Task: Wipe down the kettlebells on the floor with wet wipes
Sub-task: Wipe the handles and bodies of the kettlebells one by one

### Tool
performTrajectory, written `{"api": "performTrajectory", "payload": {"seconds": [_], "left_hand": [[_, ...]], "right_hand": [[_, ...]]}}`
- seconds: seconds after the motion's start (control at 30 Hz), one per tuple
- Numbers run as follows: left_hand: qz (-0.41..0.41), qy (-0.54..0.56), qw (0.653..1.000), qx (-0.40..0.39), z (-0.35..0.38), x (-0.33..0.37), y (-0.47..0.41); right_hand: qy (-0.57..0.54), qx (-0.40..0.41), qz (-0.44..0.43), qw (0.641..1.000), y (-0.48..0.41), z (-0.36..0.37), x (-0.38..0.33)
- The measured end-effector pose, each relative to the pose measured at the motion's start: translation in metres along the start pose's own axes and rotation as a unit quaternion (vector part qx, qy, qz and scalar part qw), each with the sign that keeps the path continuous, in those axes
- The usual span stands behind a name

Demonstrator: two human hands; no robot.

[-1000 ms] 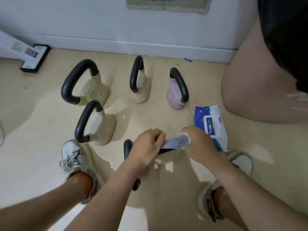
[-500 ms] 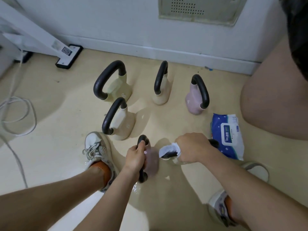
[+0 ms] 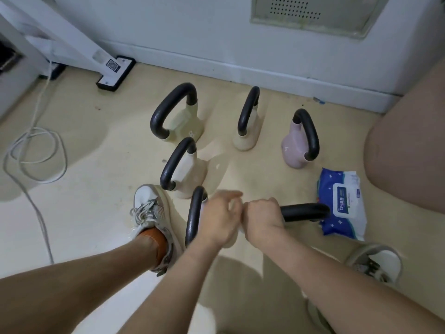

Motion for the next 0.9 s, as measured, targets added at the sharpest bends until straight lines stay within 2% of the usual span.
{"api": "performTrajectory", "payload": {"seconds": [0.03, 0.1, 0.2, 0.27, 0.33, 0.4, 0.57, 0.6, 0.67, 0.73, 0.8, 0.83, 0.9], "left_hand": [[-0.054, 0.097, 0.992, -0.051, 0.017, 0.003, 0.008], [-0.121, 0.224, 0.965, -0.062, 0.039, -0.001, 0.022], [-0.175, 0.297, 0.939, 0.008, 0.055, -0.017, 0.041], [-0.201, 0.317, 0.927, 0.007, 0.068, -0.028, 0.052], [-0.199, 0.312, 0.929, -0.005, 0.078, -0.04, 0.058], [-0.17, 0.285, 0.943, -0.006, 0.08, -0.047, 0.06], [-0.071, 0.195, 0.978, 0.02, 0.07, -0.036, 0.058], [-0.048, 0.173, 0.984, 0.015, 0.067, -0.034, 0.051], [-0.025, 0.14, 0.99, -0.018, 0.065, -0.033, 0.03], [-0.008, 0.125, 0.99, -0.066, 0.065, -0.034, 0.011], [0.0, 0.114, 0.989, -0.09, 0.068, -0.035, 0.004], [-0.018, 0.118, 0.989, -0.085, 0.072, -0.036, 0.006], [-0.076, 0.162, 0.984, 0.003, 0.078, -0.033, 0.016]], "right_hand": [[-0.001, 0.012, -0.012, 1.0, 0.002, -0.002, 0.003], [-0.012, 0.023, -0.046, 0.999, 0.009, -0.007, 0.009], [-0.057, 0.039, -0.097, 0.993, 0.02, -0.011, 0.01], [-0.099, 0.024, -0.121, 0.987, 0.024, -0.013, 0.015], [-0.174, -0.05, -0.117, 0.976, 0.024, -0.014, 0.029], [-0.277, -0.117, -0.094, 0.949, 0.022, -0.011, 0.05], [-0.414, -0.081, -0.053, 0.905, 0.022, -0.001, 0.084], [-0.42, -0.071, -0.044, 0.904, 0.023, 0.0, 0.087], [-0.379, -0.048, -0.018, 0.924, 0.022, 0.003, 0.094], [-0.36, -0.045, 0.037, 0.931, 0.023, 0.01, 0.107], [-0.441, -0.031, 0.104, 0.891, 0.025, 0.022, 0.125], [-0.499, -0.012, 0.149, 0.854, 0.028, 0.03, 0.133], [-0.611, 0.024, 0.257, 0.749, 0.034, 0.047, 0.144]]}}
Point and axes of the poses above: each hand's wrist, its own y-axis away from the middle knuckle, its own z-axis out of the palm, x = y × z, the point moved 5 cm from there along -y, towards the middle knuckle, and after that the axes turned 2 degrees about z, right-handed, at the moved point
